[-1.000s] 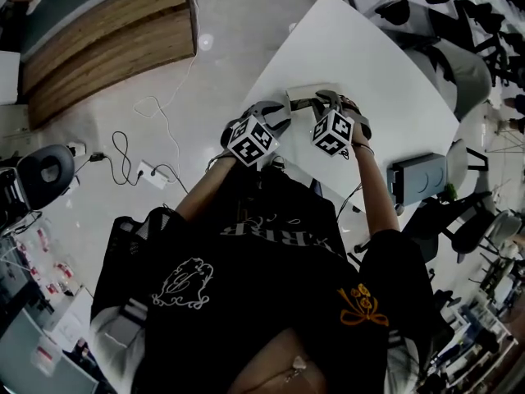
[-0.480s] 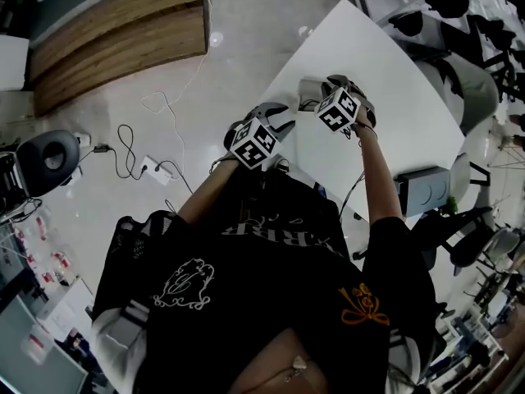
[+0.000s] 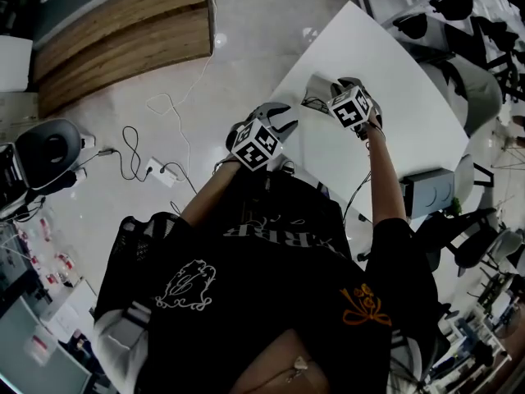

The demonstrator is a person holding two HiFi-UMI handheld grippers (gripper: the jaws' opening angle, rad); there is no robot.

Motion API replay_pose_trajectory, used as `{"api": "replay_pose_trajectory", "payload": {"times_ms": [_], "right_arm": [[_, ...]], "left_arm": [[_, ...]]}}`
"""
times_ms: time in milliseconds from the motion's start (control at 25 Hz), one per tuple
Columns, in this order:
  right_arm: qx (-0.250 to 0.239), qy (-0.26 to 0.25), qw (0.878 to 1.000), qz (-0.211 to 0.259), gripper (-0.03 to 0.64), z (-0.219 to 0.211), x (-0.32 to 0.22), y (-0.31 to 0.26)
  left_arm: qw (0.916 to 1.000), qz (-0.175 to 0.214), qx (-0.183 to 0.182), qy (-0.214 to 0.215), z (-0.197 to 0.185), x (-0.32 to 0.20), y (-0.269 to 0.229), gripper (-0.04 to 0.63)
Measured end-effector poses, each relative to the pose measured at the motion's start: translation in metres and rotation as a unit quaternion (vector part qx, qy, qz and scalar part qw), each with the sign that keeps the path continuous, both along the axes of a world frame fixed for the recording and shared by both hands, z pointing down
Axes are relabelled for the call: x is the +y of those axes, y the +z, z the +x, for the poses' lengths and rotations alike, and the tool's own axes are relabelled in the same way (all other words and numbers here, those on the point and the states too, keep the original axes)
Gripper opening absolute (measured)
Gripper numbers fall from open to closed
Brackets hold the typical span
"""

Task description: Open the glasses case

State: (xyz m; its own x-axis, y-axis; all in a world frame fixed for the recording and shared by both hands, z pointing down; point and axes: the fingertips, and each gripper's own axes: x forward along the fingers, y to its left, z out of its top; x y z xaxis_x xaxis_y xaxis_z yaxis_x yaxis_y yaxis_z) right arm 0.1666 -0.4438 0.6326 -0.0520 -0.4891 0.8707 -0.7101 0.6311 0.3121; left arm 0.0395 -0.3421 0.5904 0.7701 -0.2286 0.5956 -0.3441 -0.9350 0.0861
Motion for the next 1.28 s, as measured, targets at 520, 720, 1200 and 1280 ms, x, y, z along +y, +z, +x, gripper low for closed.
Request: {"api": "replay_pose_trajectory", "payload": {"times_ms": [520,720,1200,1280], "right_arm": [[-0.153,0.165,0.971,0.077,0.069,-0.009,0.05,-0.061],[-0.237,0.259,0.929,0.12,0.057,-0.016,0.086,-0.084],[-0.341,0.366,0.842,0.201,0.029,-0.051,0.157,-0.136],[-0.349,0.371,0.834,0.209,0.028,-0.053,0.165,-0.143]], "left_arm": [[0.9992,0.02,0.035,0.007,-0.018,-0.007,-0.036,0.146],[0.9978,0.033,0.037,0.044,-0.021,-0.001,-0.05,0.146],[0.9901,0.041,0.056,0.122,-0.018,0.024,-0.065,0.146],[0.9888,0.043,0.059,0.13,-0.015,0.027,-0.066,0.146]]}}
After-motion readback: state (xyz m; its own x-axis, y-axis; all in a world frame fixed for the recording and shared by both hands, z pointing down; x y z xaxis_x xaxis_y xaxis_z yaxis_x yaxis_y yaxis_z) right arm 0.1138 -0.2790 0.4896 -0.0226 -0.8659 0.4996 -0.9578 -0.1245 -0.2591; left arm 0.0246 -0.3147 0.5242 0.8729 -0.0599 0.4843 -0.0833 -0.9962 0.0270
